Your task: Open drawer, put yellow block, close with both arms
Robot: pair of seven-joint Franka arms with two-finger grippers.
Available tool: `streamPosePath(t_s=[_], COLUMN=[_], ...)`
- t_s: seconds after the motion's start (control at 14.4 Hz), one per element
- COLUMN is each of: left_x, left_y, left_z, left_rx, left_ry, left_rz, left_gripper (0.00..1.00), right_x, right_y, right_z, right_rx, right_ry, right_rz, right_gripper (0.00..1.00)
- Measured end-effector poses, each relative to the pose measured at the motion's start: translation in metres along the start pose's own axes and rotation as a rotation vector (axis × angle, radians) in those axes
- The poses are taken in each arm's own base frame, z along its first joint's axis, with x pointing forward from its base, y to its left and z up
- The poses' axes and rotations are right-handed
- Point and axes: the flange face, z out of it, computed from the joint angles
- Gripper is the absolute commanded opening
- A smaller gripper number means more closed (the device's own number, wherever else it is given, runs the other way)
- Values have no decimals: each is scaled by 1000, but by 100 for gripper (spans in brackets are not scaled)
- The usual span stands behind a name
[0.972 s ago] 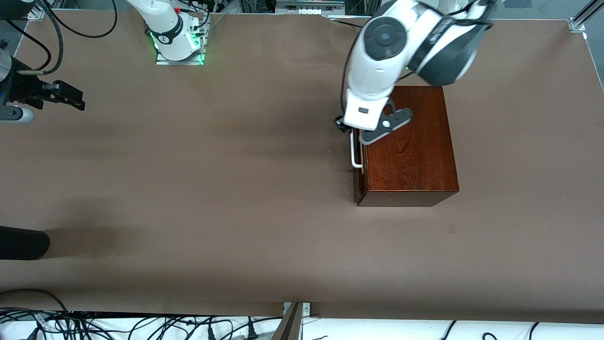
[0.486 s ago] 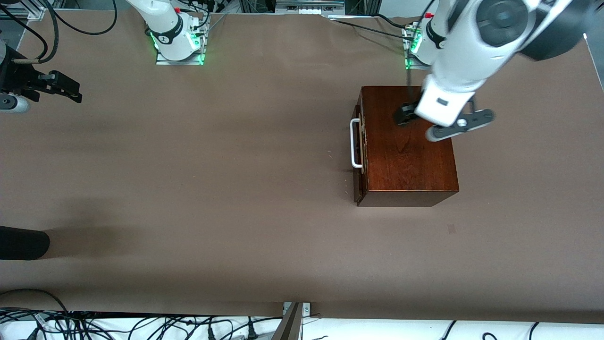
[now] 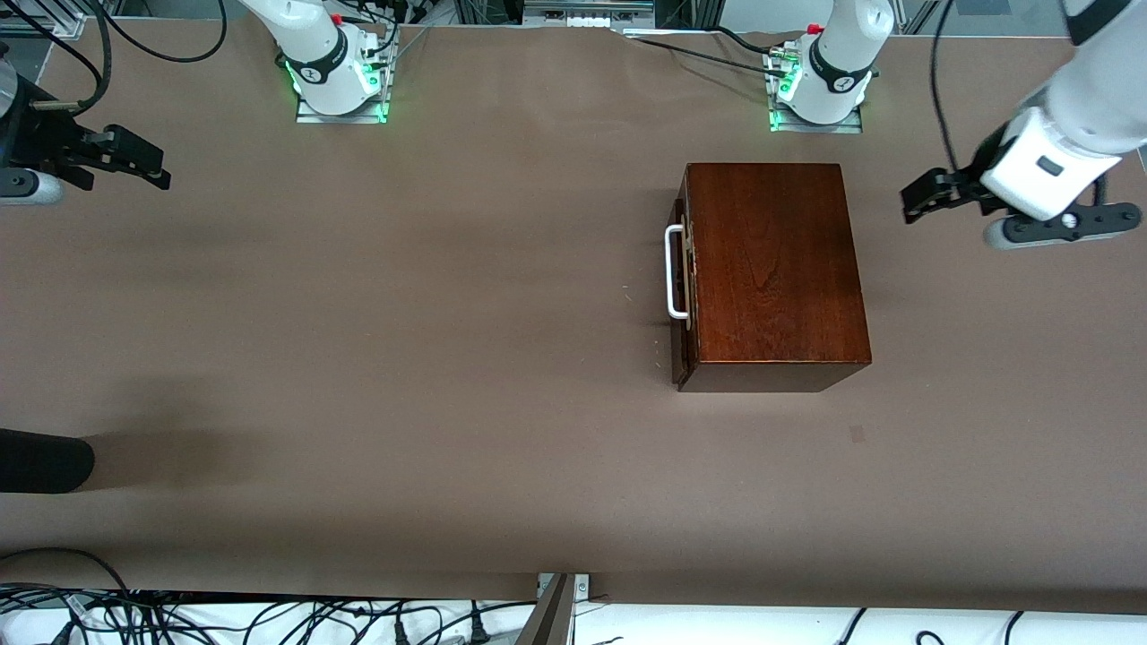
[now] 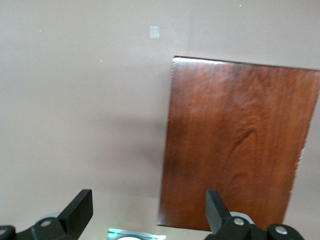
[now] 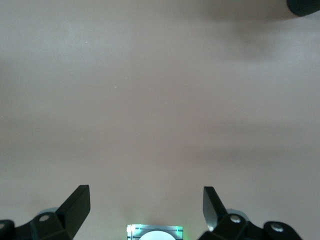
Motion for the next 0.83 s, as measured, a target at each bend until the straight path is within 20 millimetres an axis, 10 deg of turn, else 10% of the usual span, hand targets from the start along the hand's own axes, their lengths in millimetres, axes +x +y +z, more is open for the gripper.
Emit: streamPosePath(t_s=[0.83], left_x=[-6], left_y=[-9], left_z=[4], left_rx=[-4], left_ry=[-3], left_rz=[17], left_gripper=[100], right_x=[4], right_y=[-18], right_z=[20], right_rx=[-3], right_ry=[-8], right_rz=[-51], right_gripper=[100])
